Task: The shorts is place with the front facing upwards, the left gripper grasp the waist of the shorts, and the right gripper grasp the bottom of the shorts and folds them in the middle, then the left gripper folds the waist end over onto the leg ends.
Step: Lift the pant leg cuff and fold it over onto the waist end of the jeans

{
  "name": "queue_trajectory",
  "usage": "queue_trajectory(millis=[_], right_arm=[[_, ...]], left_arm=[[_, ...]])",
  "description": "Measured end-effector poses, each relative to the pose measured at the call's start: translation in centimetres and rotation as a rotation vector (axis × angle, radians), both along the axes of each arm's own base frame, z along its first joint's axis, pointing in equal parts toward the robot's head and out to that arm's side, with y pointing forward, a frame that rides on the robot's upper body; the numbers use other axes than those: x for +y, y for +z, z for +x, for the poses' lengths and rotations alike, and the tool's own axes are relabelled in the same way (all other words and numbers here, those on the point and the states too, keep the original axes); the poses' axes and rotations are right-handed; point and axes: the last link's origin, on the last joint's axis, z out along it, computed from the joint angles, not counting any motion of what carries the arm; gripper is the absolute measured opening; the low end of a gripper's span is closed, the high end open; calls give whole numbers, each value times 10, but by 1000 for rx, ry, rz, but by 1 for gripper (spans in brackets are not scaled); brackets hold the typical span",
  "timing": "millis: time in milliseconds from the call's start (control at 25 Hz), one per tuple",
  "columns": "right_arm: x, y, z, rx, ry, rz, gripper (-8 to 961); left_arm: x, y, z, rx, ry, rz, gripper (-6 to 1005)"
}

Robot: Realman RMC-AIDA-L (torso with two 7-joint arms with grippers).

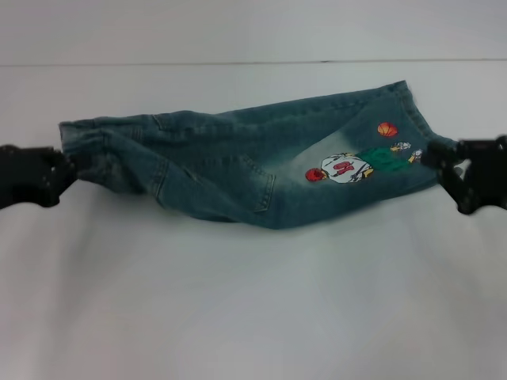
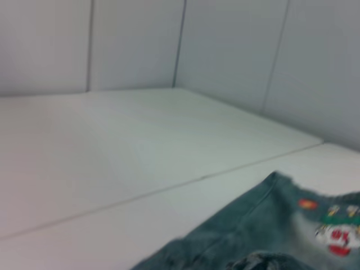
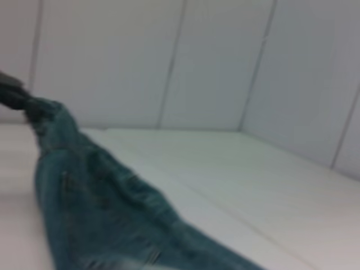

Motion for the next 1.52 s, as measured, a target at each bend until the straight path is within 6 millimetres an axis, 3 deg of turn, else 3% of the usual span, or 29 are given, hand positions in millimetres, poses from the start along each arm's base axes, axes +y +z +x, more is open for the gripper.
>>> queue_trajectory(millis=[400, 600, 760, 1200, 1400, 1520], right_arm=[[36, -67, -21, -67, -12, 78, -1], [38, -100, -40, -114, 28, 67, -1], [39, -115, -53, -115, 51, 35, -1], [33, -158, -86, -226, 157, -161, -2], [32, -167, -100, -235, 200, -199, -2], [31, -161, -95, -210, 192, -189, -2]], left_arm=[[23, 21, 50, -79, -109, -48, 55], [35, 34, 79, -104, -149, -59, 54], [41, 40, 100, -125, -183, -78, 54], [44, 39, 134, -128, -281, -120, 54], [45, 32, 144, -112, -309, -147, 54], [47, 27, 148, -98, -312, -157, 54]])
